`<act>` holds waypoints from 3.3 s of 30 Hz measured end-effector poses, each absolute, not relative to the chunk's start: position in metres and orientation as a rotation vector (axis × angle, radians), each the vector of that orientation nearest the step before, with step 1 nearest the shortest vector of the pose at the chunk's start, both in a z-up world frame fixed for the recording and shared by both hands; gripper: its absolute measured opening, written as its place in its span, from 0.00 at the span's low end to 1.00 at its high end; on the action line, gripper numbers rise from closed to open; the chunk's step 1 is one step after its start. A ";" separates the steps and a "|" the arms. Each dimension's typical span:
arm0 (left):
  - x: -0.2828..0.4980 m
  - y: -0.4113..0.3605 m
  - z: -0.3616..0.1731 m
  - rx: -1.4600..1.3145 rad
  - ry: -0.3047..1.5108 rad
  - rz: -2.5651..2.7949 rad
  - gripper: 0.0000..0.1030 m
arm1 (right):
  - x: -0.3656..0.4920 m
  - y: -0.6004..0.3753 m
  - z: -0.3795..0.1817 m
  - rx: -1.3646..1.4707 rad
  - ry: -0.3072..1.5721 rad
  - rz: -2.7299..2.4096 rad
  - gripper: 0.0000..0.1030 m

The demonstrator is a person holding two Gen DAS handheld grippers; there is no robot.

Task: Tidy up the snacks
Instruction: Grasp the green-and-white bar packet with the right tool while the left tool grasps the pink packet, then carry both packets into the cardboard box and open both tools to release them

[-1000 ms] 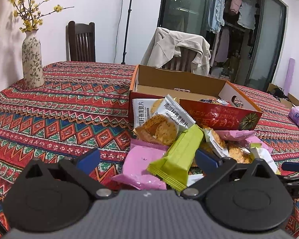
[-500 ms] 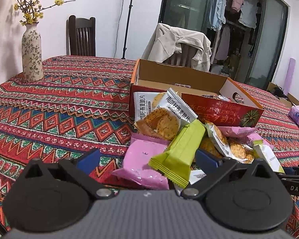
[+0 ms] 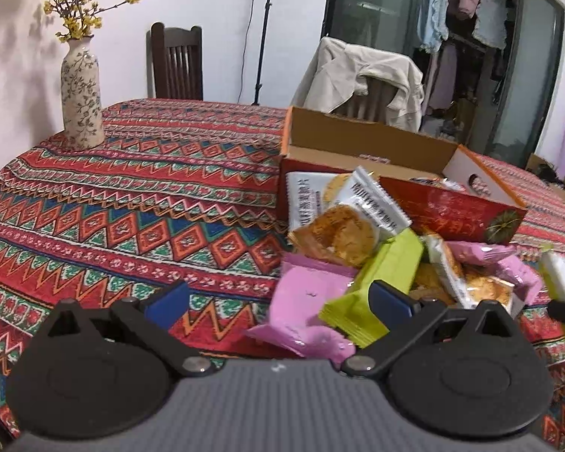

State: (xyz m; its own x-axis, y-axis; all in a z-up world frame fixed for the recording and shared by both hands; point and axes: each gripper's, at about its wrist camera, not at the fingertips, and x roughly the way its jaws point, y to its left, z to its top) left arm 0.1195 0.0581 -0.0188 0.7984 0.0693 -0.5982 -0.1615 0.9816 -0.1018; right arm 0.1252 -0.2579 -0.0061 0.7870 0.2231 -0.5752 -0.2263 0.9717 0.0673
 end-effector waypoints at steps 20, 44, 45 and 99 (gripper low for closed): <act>0.138 0.041 -0.034 -0.077 0.667 0.080 1.00 | 0.125 -0.271 -0.006 0.052 0.614 0.225 0.38; 0.151 0.043 -0.041 0.003 0.716 0.104 0.84 | 0.125 -0.276 -0.010 0.069 0.627 0.227 0.38; 0.153 0.042 -0.042 -0.001 0.723 0.090 0.77 | 0.125 -0.276 -0.010 0.067 0.627 0.228 0.37; 0.220 0.010 0.090 -0.140 0.432 -0.020 0.59 | 0.229 -0.232 0.096 0.005 0.474 0.271 0.37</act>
